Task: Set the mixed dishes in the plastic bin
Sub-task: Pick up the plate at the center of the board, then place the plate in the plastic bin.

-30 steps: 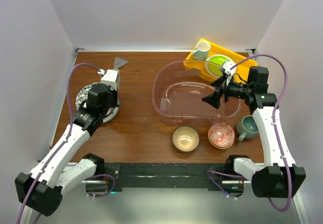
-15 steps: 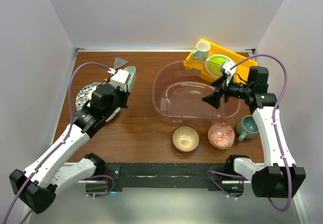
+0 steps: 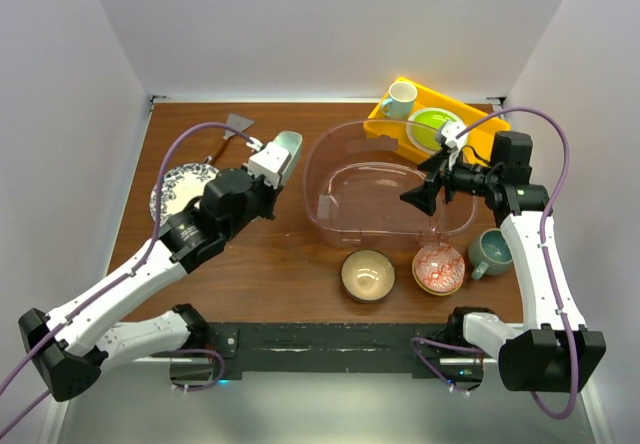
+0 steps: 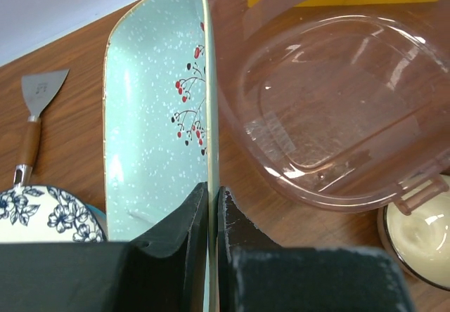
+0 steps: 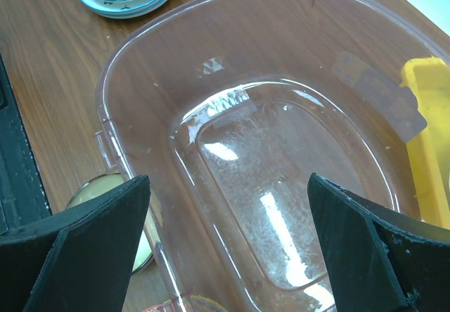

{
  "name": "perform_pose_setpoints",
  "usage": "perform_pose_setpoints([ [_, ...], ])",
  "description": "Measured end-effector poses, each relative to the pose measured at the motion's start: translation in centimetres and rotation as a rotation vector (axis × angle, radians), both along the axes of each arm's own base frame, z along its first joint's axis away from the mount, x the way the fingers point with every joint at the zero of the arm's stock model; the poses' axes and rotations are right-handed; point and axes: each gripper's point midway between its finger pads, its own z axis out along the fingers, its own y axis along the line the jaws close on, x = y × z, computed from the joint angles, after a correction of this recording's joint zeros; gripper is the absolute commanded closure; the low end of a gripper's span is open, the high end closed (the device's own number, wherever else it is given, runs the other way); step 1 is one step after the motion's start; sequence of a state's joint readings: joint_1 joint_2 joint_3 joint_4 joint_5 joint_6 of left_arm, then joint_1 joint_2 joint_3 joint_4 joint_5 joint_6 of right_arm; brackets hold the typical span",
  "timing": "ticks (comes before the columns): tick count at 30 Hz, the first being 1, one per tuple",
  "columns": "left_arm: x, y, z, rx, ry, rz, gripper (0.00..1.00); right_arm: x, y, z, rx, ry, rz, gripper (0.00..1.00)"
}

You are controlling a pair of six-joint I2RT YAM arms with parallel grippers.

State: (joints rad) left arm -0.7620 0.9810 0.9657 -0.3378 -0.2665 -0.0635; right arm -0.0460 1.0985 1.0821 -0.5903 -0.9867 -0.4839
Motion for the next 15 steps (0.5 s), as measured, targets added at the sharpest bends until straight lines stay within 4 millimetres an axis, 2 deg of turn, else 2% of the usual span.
perform_pose_setpoints([
  [15,-1.7,-5.6,1.0,0.131,-0.078,-0.112,1.00,0.0,0.0,0.0,0.000,0.000,0.000,0.02],
])
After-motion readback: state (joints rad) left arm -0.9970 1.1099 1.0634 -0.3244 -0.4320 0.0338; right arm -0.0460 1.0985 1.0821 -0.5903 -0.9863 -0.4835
